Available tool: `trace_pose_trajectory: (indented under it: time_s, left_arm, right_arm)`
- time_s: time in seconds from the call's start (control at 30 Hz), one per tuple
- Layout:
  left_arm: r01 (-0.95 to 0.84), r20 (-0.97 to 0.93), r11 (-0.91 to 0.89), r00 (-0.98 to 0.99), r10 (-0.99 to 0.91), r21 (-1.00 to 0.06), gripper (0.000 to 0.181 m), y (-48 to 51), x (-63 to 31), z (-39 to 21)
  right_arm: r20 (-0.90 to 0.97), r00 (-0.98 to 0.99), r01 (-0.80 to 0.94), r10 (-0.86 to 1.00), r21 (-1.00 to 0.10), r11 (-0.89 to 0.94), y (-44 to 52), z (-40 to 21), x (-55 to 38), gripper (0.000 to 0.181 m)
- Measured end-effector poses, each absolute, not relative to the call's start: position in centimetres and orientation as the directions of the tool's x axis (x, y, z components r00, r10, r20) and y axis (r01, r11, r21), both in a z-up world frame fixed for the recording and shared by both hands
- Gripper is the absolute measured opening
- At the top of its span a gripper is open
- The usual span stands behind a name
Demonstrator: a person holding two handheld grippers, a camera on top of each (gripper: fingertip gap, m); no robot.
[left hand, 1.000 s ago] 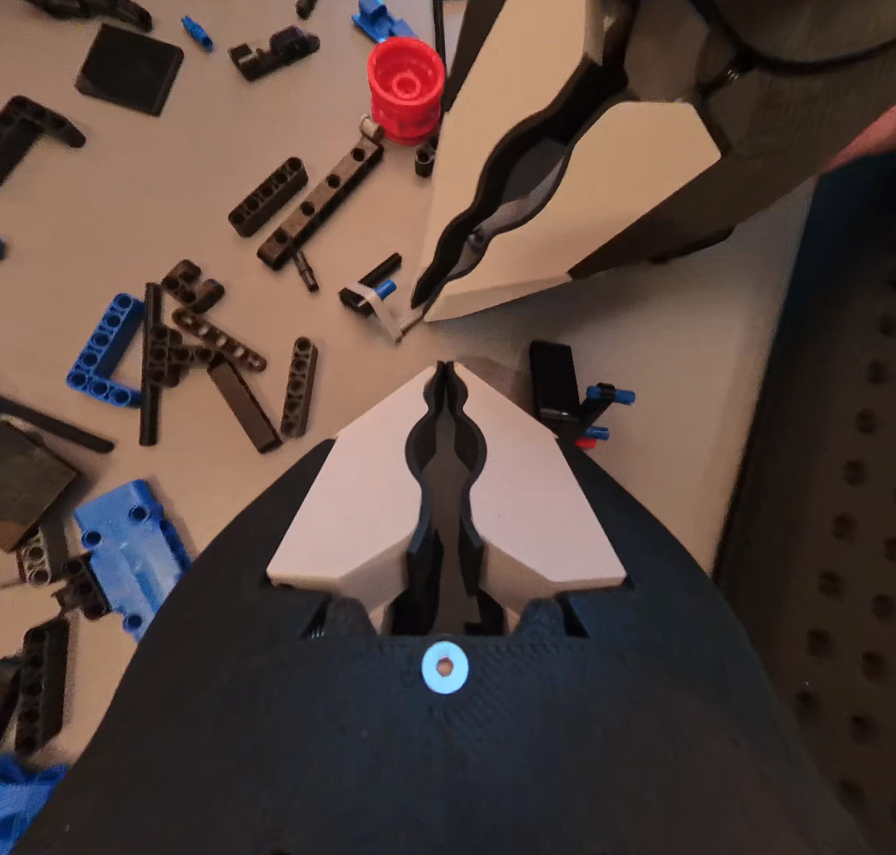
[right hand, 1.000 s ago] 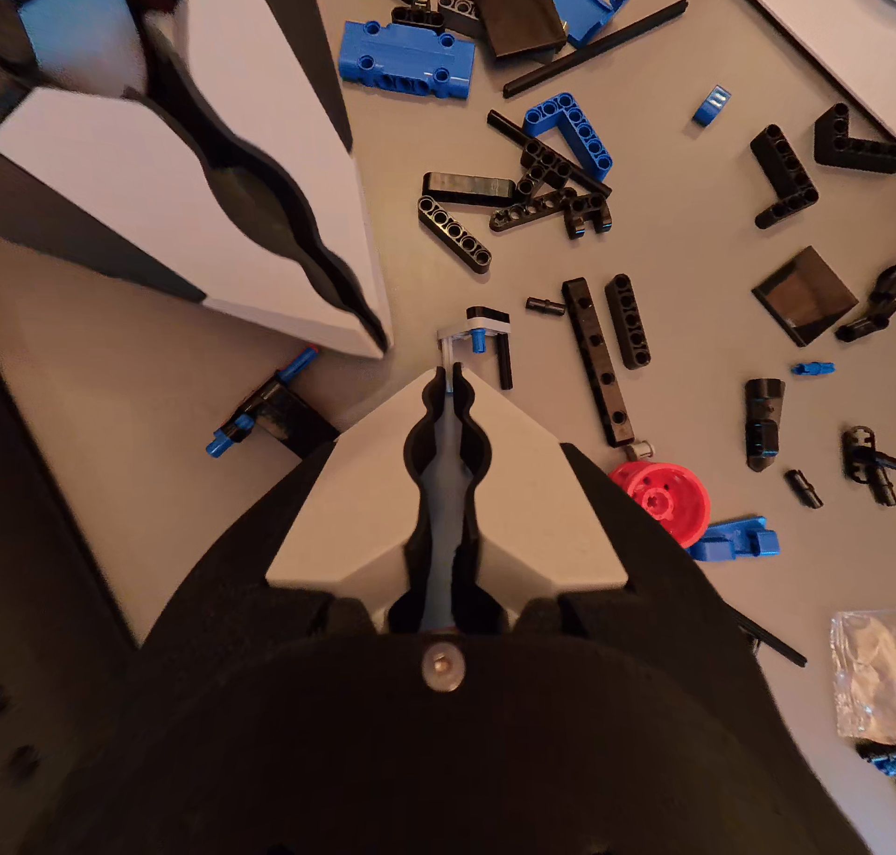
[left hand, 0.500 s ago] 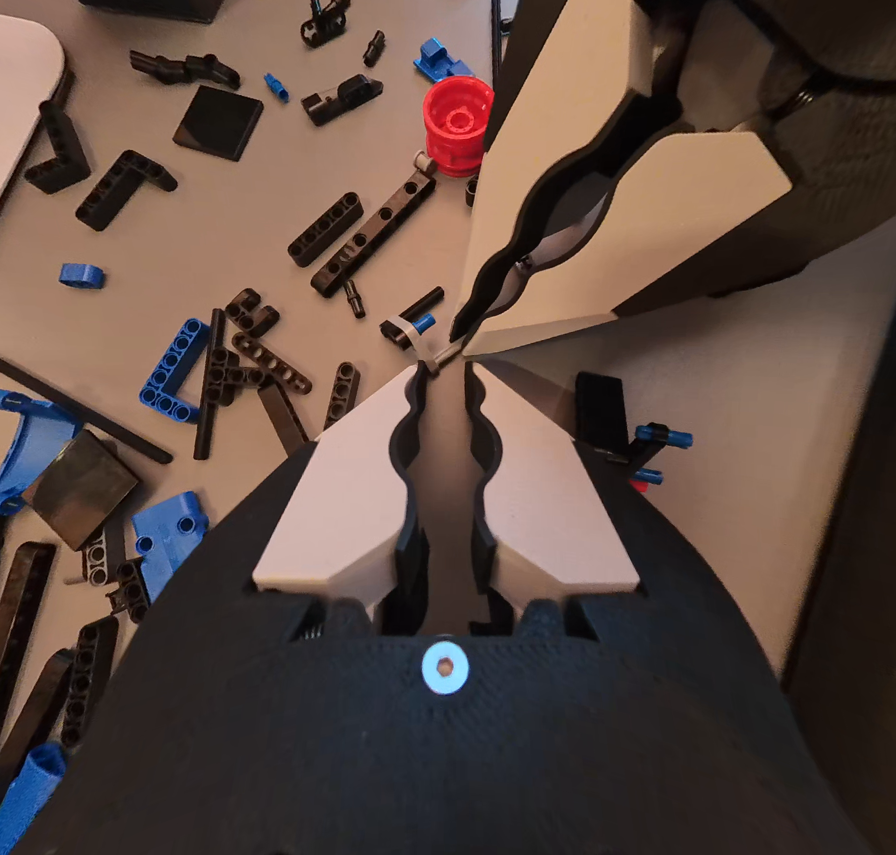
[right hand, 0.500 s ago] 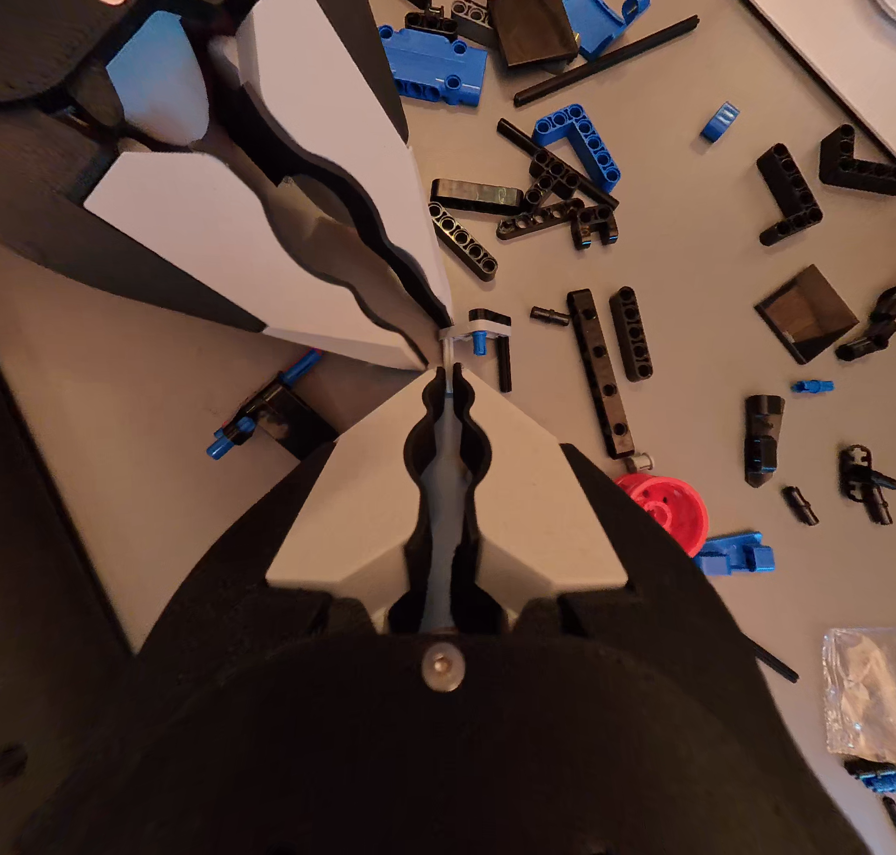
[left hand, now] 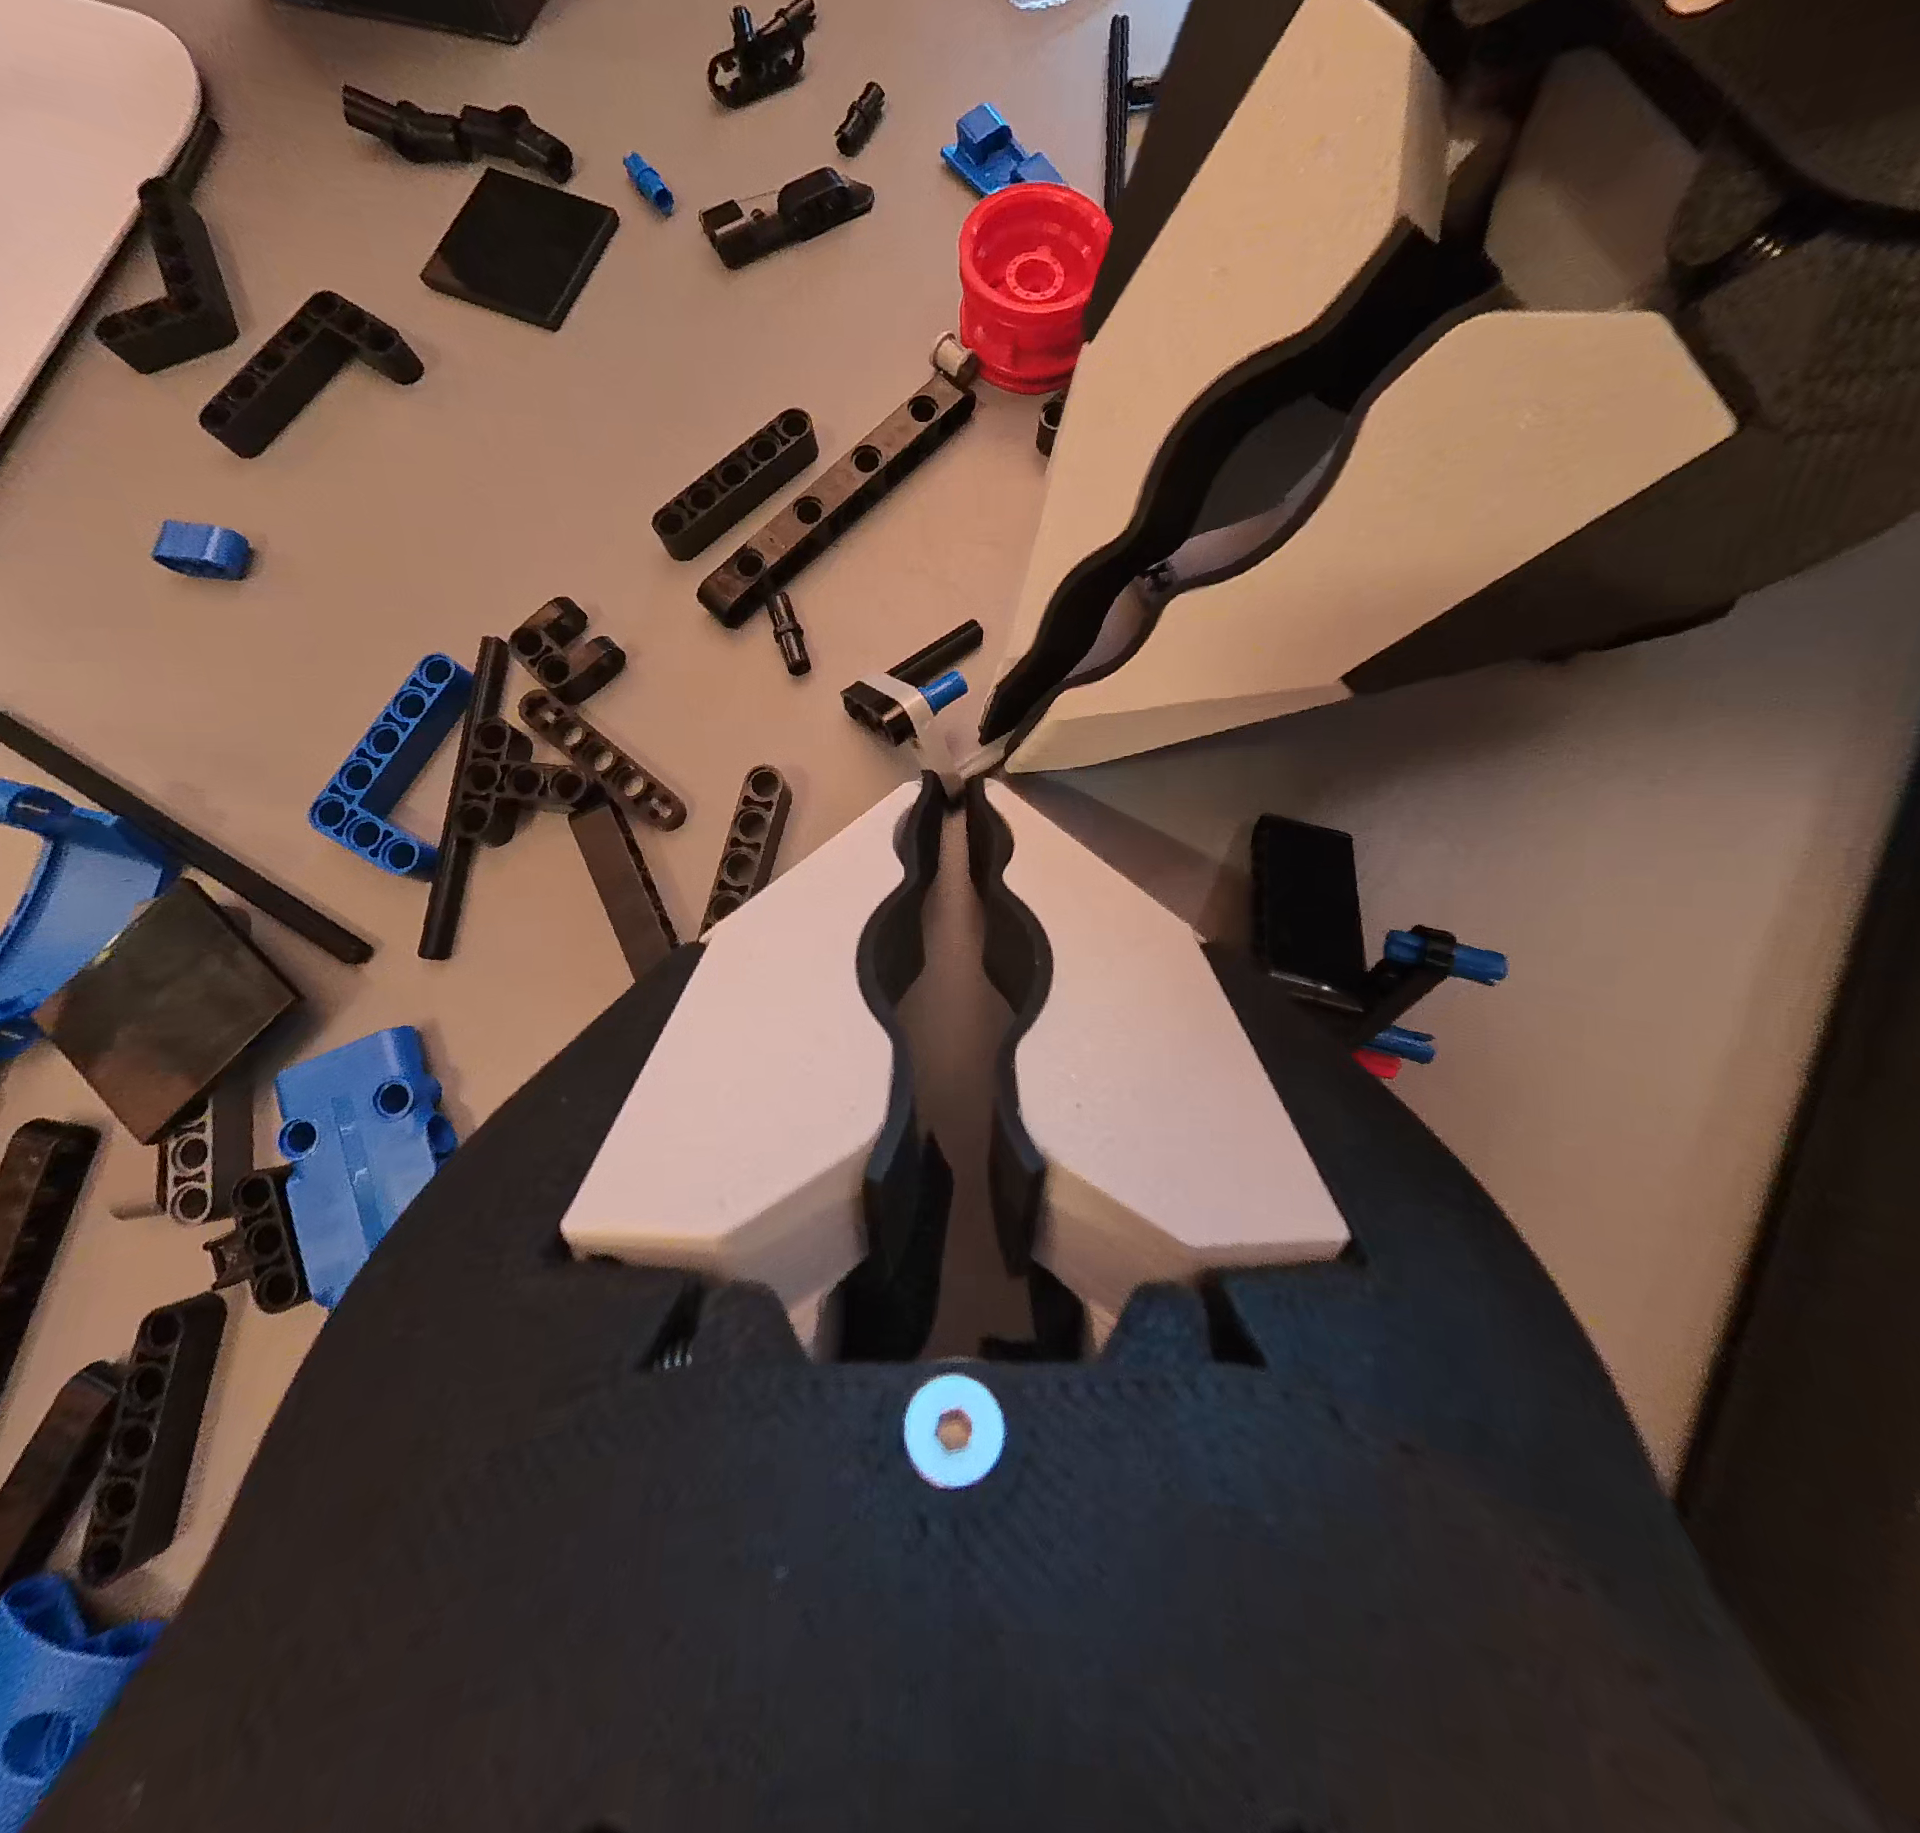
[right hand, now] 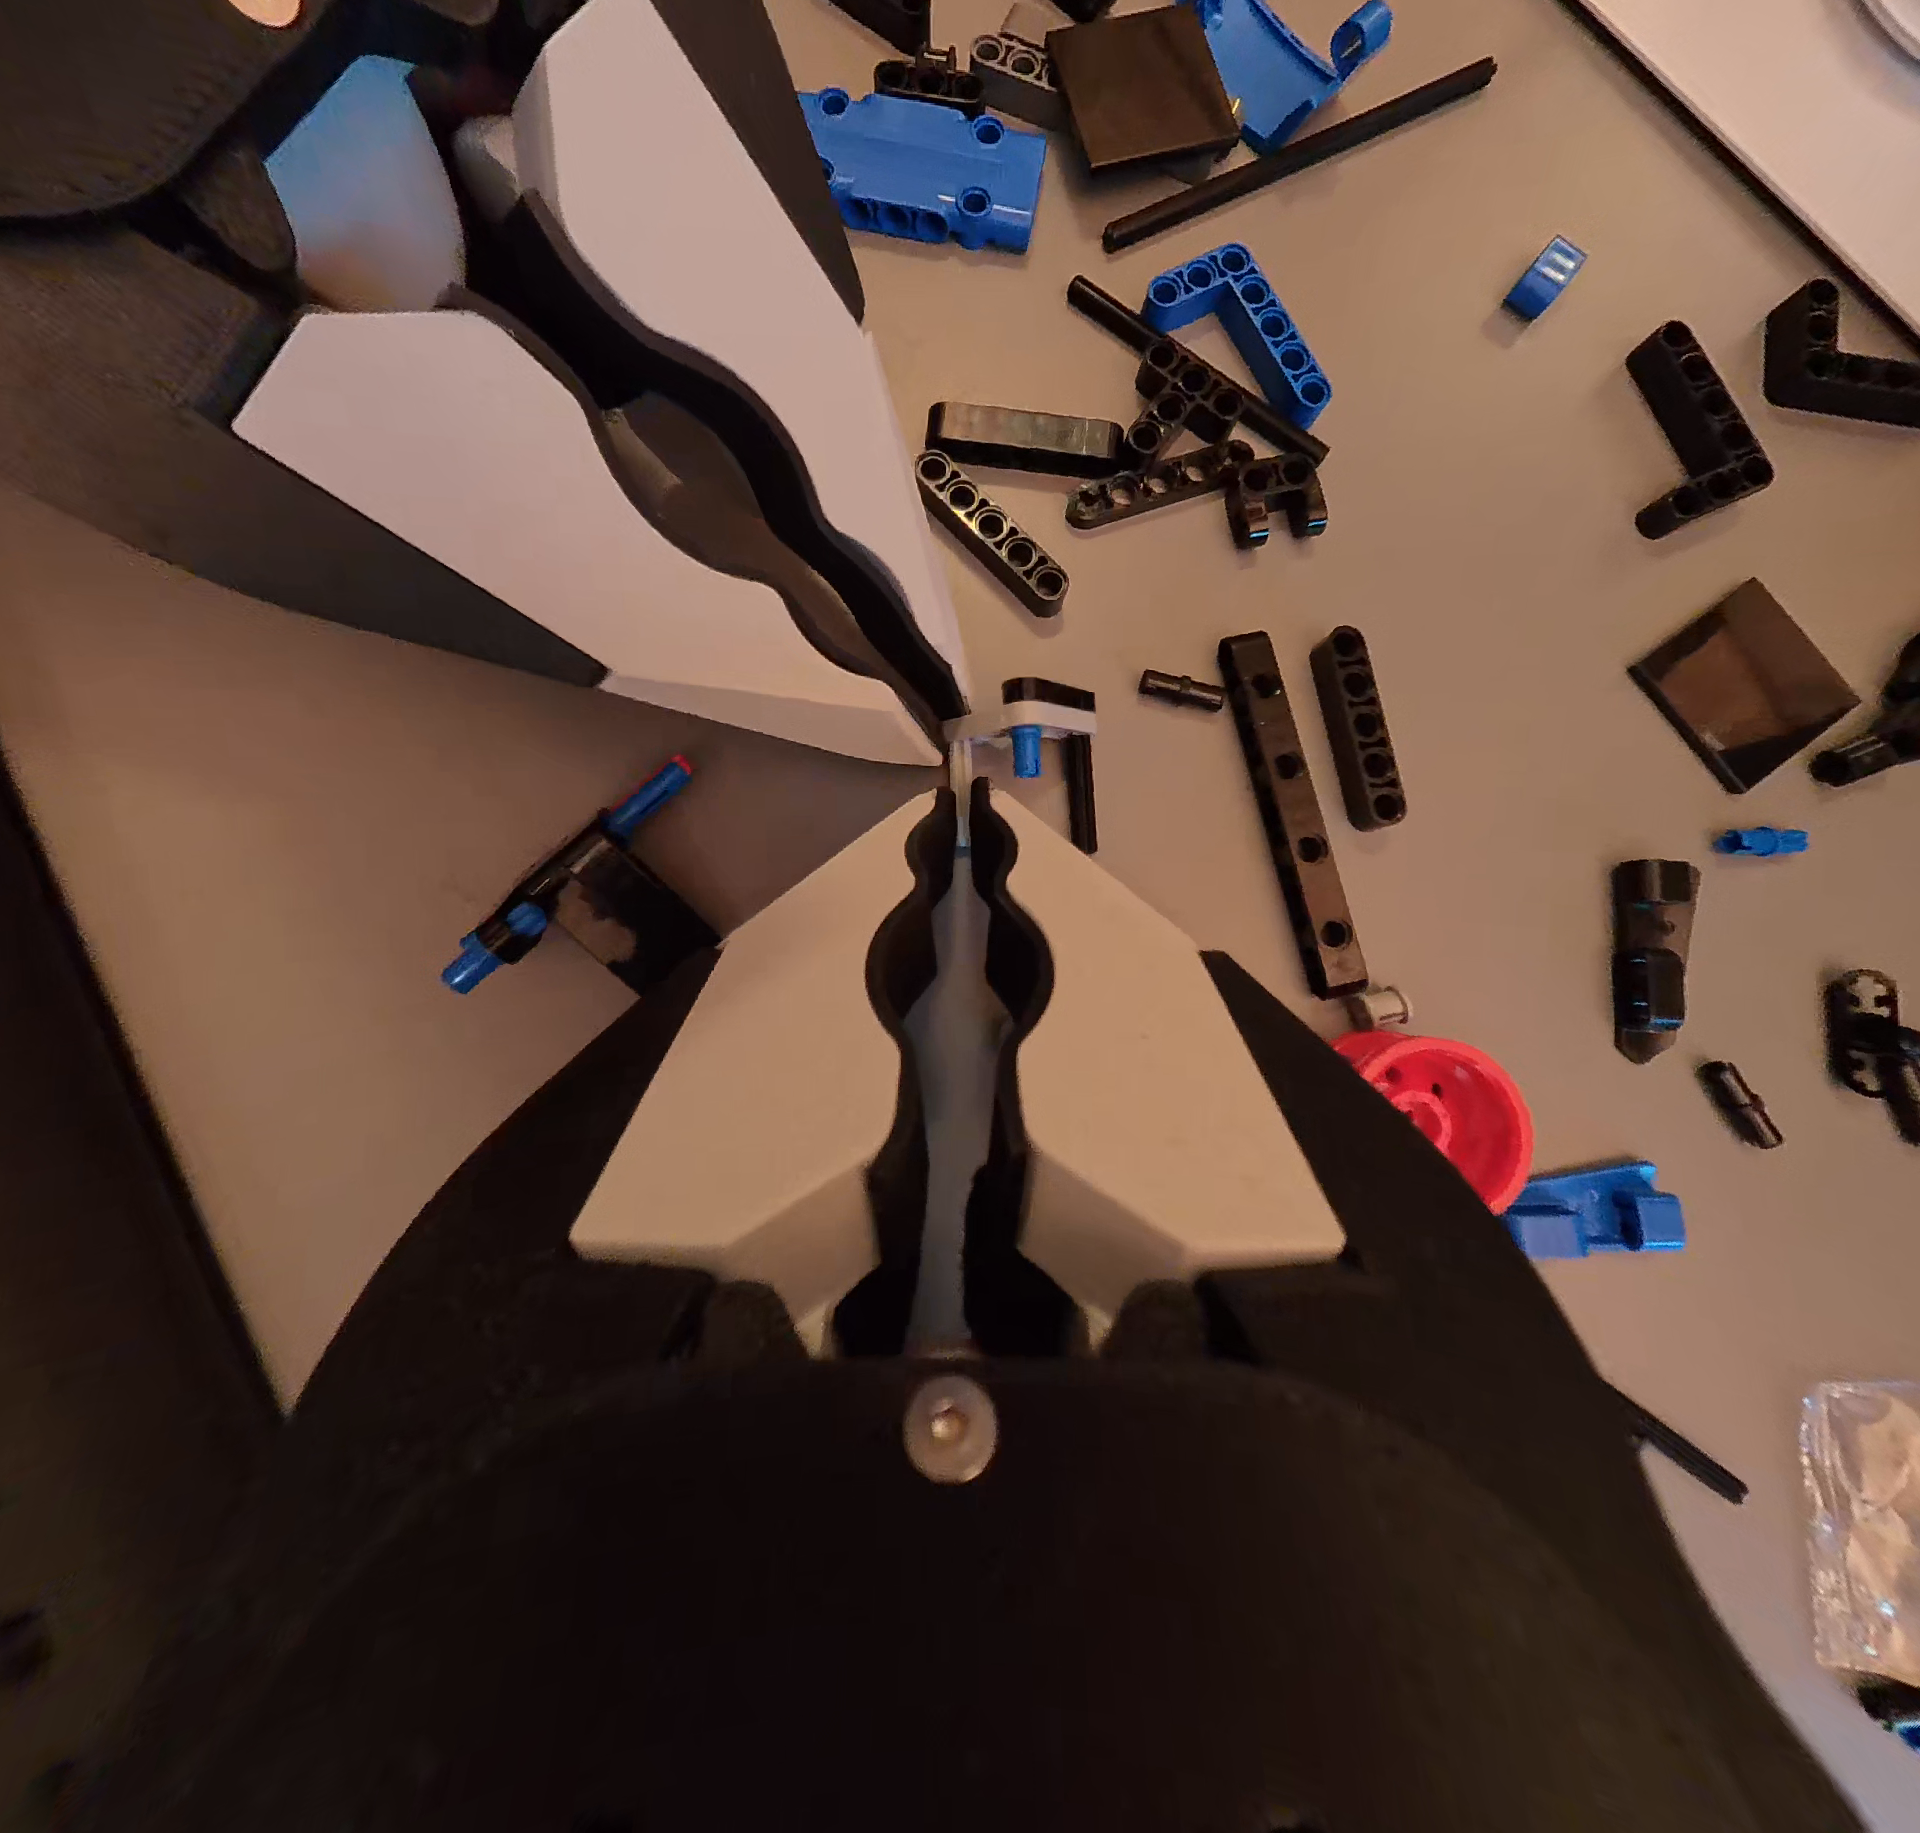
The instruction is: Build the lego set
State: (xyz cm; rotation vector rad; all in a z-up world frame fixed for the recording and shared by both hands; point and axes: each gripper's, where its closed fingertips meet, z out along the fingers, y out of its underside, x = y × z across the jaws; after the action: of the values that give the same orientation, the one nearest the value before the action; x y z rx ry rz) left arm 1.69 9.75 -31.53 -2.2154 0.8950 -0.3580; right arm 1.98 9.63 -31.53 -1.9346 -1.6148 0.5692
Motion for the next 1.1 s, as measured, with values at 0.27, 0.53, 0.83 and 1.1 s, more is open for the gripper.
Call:
trace_pose_trajectory:
  time_s: [0.27,0.53,0.83,1.1]
  left_arm:
    - [-0.499,0.033,-0.508,0.69,-0.723,-0.703,0.003,9.2,1.7,-31.5]
    - [-0.472,0.053,-0.48,0.67,-0.74,-0.74,0.002,9.2,2.1,-30.4]
    - [-0.454,0.054,-0.443,0.649,-0.759,-0.773,0.002,8.7,2.1,-28.8]
    - [-0.568,-0.032,-0.389,0.593,-0.805,-0.725,0.002,7.5,1.4,-28.4]
  right_arm:
    - [0.015,0.132,0.744,0.991,-0.663,-0.089,8.8,-31.3,2.1,0.006]
    - [0.015,0.078,0.733,0.997,-0.679,-0.048,8.4,-30.1,3.0,0.01]
    - [-0.004,0.034,0.62,0.999,-0.784,-0.024,9.1,-26.3,4.2,0.017]
    - [0.013,-0.026,0.589,1.0,-0.808,0.026,8.4,-25.9,4.2,0.019]
